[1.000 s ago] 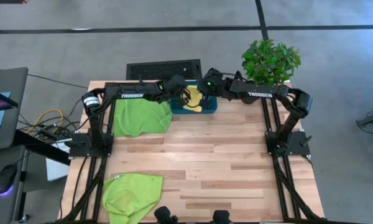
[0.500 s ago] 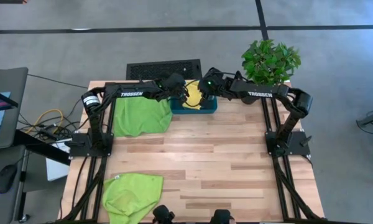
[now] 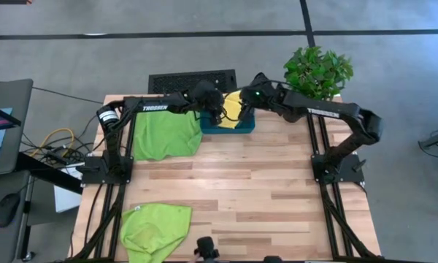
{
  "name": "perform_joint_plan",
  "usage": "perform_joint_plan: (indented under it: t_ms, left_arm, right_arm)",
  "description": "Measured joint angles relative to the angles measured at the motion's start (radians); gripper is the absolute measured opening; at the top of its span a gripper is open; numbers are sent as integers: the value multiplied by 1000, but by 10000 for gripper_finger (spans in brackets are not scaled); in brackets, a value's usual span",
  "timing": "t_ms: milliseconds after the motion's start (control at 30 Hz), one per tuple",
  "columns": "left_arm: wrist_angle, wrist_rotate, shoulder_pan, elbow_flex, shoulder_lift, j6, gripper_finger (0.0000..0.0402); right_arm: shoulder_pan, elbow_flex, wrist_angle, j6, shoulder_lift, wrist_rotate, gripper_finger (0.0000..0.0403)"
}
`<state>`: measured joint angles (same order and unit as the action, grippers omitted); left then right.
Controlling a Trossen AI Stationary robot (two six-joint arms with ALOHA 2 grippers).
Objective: Fold microfiber towels
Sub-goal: Put the folded yellow microfiber cloth into the blue bin, then fold the green microfiber cloth
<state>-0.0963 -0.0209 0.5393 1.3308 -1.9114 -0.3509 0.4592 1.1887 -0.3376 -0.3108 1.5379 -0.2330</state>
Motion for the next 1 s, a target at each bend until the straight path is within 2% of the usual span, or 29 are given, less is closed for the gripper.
perform_joint_plan:
  t_ms: [233,367,500,733,933,1000]
  left_arm:
    - [18,6,29,0,-53,0,165]
    - [-19,5,37,0,-54,61,165]
    - [-139,6,38,2,18,131,165]
    - [-542,21,-18,1,195,175,165]
    - [-775,213,-152,1,317,266,165]
    - [-842,240,-196,-1,353,320,165]
  right_arm:
    - [-70,1,-35,5,-75,2,240]
    - [-109,1,-37,7,-84,1,240]
    - [-153,1,-40,0,-98,1,240]
    - [-249,1,-76,-3,-158,0,240]
    - [-306,0,-135,-4,-189,0,240]
    - [-318,1,-142,-4,-194,0,240]
